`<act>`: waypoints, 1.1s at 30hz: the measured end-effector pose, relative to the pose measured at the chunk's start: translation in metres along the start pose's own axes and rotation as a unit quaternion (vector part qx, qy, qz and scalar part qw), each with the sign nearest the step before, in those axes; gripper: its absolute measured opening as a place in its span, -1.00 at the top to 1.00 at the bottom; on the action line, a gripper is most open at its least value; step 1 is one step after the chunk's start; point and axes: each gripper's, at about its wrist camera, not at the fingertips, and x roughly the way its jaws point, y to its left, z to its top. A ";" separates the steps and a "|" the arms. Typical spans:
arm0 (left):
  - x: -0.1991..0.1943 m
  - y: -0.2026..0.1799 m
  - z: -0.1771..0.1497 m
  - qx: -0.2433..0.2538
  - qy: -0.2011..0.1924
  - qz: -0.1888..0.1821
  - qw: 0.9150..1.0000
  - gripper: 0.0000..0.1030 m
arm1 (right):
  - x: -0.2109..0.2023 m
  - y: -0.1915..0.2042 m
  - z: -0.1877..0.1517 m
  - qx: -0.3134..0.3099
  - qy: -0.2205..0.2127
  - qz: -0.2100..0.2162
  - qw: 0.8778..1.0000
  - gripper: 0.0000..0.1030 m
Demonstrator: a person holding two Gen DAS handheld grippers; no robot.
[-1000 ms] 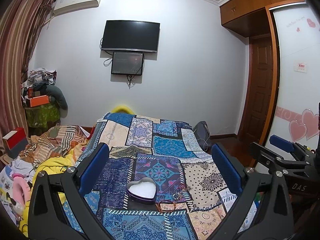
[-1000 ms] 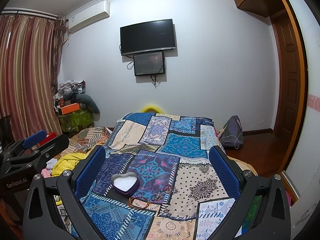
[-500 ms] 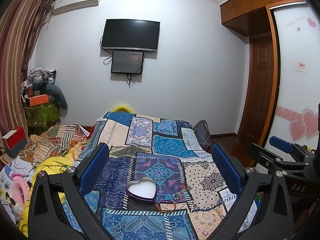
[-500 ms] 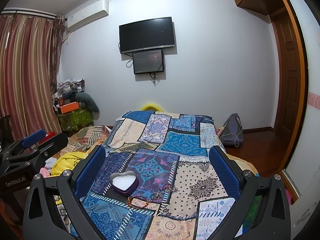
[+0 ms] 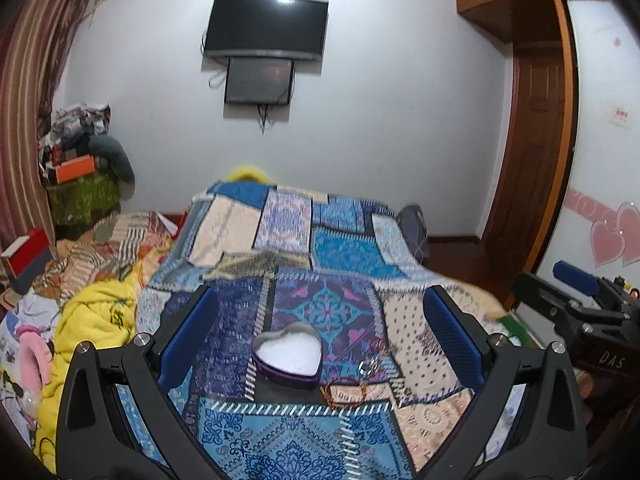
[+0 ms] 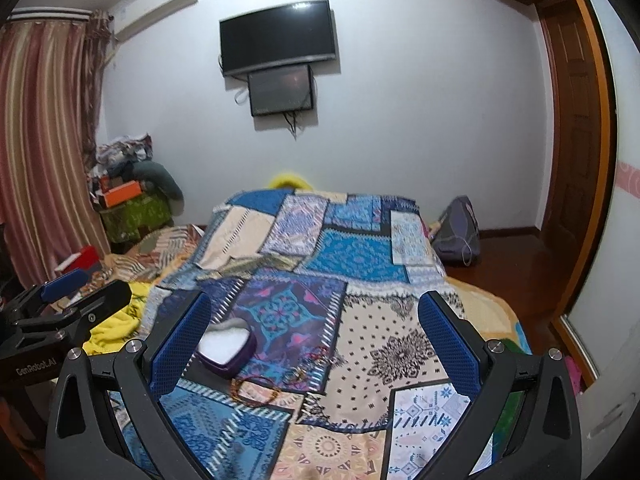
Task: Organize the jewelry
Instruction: 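Lower the left tool onto the red beaded bracelet while the right tool approaches the jewelry pile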
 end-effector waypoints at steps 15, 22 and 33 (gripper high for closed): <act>0.113 0.018 -0.073 -0.018 0.183 -0.004 0.983 -0.87 | 0.087 -0.036 -0.059 -0.021 0.142 -0.024 0.989 -0.86; 0.152 0.020 -0.113 -0.032 0.271 -0.034 0.962 -0.37 | 0.118 -0.040 -0.081 -0.010 0.199 0.025 0.980 -0.42; 0.163 0.014 -0.115 0.009 0.274 -0.052 0.960 0.27 | 0.159 -0.016 -0.089 -0.005 0.240 0.122 0.963 0.11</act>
